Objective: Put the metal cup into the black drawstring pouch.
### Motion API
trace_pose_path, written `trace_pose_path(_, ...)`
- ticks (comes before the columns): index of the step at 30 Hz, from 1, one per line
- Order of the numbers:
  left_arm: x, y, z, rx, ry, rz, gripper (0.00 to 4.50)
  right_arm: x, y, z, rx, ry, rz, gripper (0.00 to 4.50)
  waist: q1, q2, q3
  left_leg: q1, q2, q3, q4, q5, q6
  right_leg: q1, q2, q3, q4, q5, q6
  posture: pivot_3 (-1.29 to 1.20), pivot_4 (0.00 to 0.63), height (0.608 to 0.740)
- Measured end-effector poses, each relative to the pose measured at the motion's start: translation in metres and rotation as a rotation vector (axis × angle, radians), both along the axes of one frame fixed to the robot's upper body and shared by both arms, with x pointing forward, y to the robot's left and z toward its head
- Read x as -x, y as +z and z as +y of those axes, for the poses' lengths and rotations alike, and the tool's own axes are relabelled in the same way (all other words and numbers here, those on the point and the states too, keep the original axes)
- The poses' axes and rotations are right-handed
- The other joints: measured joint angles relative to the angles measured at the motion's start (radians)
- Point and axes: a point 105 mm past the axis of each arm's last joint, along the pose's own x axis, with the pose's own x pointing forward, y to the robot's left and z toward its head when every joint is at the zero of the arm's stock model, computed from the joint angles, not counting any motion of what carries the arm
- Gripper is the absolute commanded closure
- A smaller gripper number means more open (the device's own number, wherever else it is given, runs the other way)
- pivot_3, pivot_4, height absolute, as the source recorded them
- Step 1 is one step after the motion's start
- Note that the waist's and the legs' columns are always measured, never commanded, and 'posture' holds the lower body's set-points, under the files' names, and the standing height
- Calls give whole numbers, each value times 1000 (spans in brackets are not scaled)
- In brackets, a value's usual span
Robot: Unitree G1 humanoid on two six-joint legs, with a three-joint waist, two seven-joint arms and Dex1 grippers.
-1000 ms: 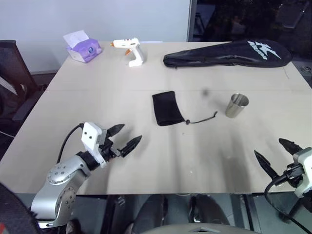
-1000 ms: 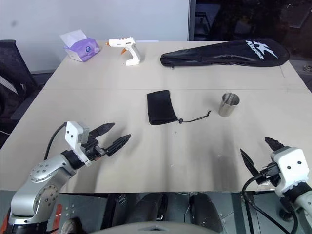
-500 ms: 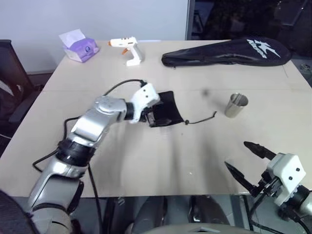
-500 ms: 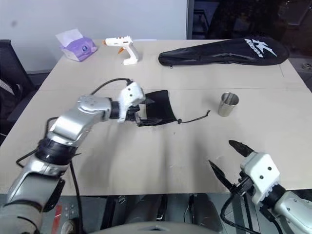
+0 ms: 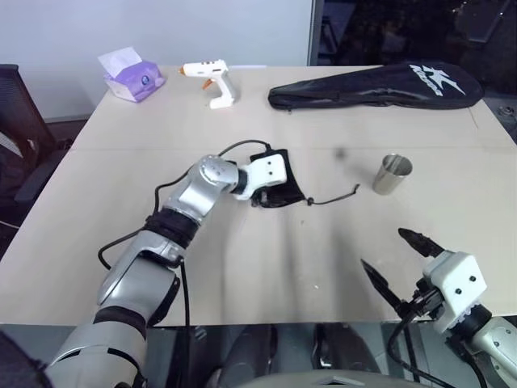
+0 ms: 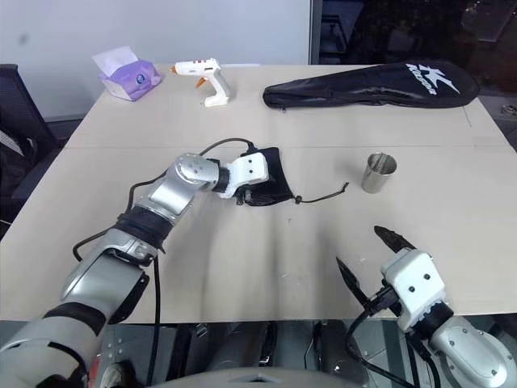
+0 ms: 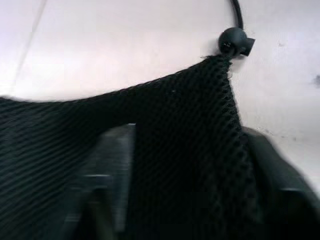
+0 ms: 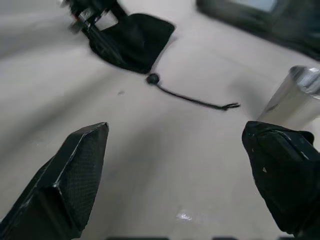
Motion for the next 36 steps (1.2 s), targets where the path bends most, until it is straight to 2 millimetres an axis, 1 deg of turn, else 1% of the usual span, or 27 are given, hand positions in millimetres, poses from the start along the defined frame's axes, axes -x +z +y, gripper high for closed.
trace_pose_path(2,-4,0,1,-11,0,-8,4170,-6,5,-4,13,-44,-35,0,-4,0,0,0,0,0,1,-1,2,0,0,0,1,0,0,0,150,740)
trace_pose_path(3,-5,1,2,-8,1,-7,4448,-9,7,-6,14,-60,-44,0,-5,0,0,0,0,0,1,-1,3,0,0,0,2,0,0,0,150,740)
trace_pose_path(6,-8,4,6,12,20,21,4448,-23,11,-9,8,-90,-24,0,-11,0,0,0,0,0,3,-2,3,0,0,0,3,0,0,0,150,740)
trace_pose_path(7,-9,6,9,30,43,51,4448,-33,14,-9,58,-79,-16,0,-19,0,1,0,0,1,6,-2,3,0,1,1,5,0,0,0,150,740)
trace_pose_path(9,-9,13,4,84,55,103,4448,-58,30,-21,182,-134,-44,0,-18,0,1,-3,-1,1,11,-3,5,-3,1,1,9,0,0,0,150,740)
trace_pose_path(12,-9,15,8,110,83,144,4448,-71,37,-26,207,-162,-41,0,-14,-1,2,-4,-1,-2,11,-3,5,-3,1,-2,9,0,0,0,150,740)
trace_pose_path(13,-10,16,13,126,117,171,4448,-86,39,-26,203,-157,-9,0,-15,-1,2,-5,-1,-2,11,-3,5,-3,2,-1,9,0,0,0,150,740)
trace_pose_path(15,-9,23,11,164,147,185,4448,-120,44,-26,243,-117,54,0,-22,0,3,-5,-1,1,13,-3,5,-4,1,0,10,0,0,0,150,740)
trace_pose_path(16,-9,24,10,168,146,184,4448,-124,45,-27,248,-117,58,0,-22,0,4,-5,-1,2,13,-3,5,-4,1,0,10,0,0,0,150,740)
trace_pose_path(17,-7,32,1,185,131,162,4448,-142,49,-32,265,-118,96,0,-15,0,4,-5,-1,0,13,-3,6,-3,0,0,9,0,1,0,150,740)
trace_pose_path(18,-7,35,1,192,141,153,4448,-148,46,-33,284,-103,127,0,-11,0,4,-6,-1,-1,12,-1,3,-4,0,-1,9,0,1,0,150,740)
trace_pose_path(20,-7,36,8,204,176,139,4500,-159,36,-32,314,-57,196,558,-14,0,4,-8,-1,0,11,-1,2,-6,0,0,9,0,1,0,150,740)
trace_pose_path(21,-6,34,10,206,194,136,4500,-167,29,-33,342,-29,247,810,-16,0,4,-9,-2,2,11,-1,3,-8,-1,2,9,0,1,0,150,740)
trace_pose_path(23,-2,28,8,213,210,142,4500,-176,19,-37,388,12,318,1944,-17,0,4,-13,-2,2,12,-1,3,-12,-1,3,10,0,1,0,150,740)
trace_pose_path(24,-1,28,7,214,211,140,4500,-177,18,-37,398,21,327,2320,-17,0,4,-17,-2,2,13,-1,3,-16,-1,2,10,0,1,0,150,740)
trace_pose_path(25,0,28,8,217,222,137,4500,-178,14,-37,421,46,347,2870,-17,0,4,-20,-2,1,14,-1,2,-18,-1,1,11,0,1,0,150,740)
trace_pose_path(26,1,29,7,219,227,131,4500,-179,9,-37,435,67,369,3304,-16,0,4,-21,-2,1,15,-1,2,-19,-1,1,11,0,1,0,150,740)
trace_pose_path(28,1,34,6,230,237,112,4500,-180,3,-35,461,102,388,4331,-14,0,4,-22,-2,1,15,-1,2,-20,-1,1,11,0,1,0,150,740)
trace_pose_path(29,1,37,7,238,247,105,4500,-181,4,-34,464,112,386,4422,-14,0,4,-22,-2,1,15,-1,2,-20,-2,1,11,0,1,0,150,740)
trace_pose_path(31,2,44,6,269,273,99,4500,-180,9,-32,471,137,367,4422,-14,0,4,-21,-2,1,15,-1,2,-20,-2,1,11,0,1,0,150,740)
trace_pose_path(33,3,46,4,295,289,118,4500,-177,14,-29,457,146,343,4422,-13,0,4,-22,-2,1,14,-1,2,-20,-2,1,11,0,1,0,150,740)
trace_pose_path(35,4,47,1,333,321,145,4500,-172,24,-25,398,159,301,4422,-11,0,4,-22,-2,0,15,-1,2,-20,-2,0,11,0,1,0,150,740)
trace_pose_path(36,2,47,2,344,357,154,4500,-166,31,-19,334,170,264,4422,-10,0,4,-23,-2,-1,14,-1,2,-20,-2,0,11,0,1,0,150,740)
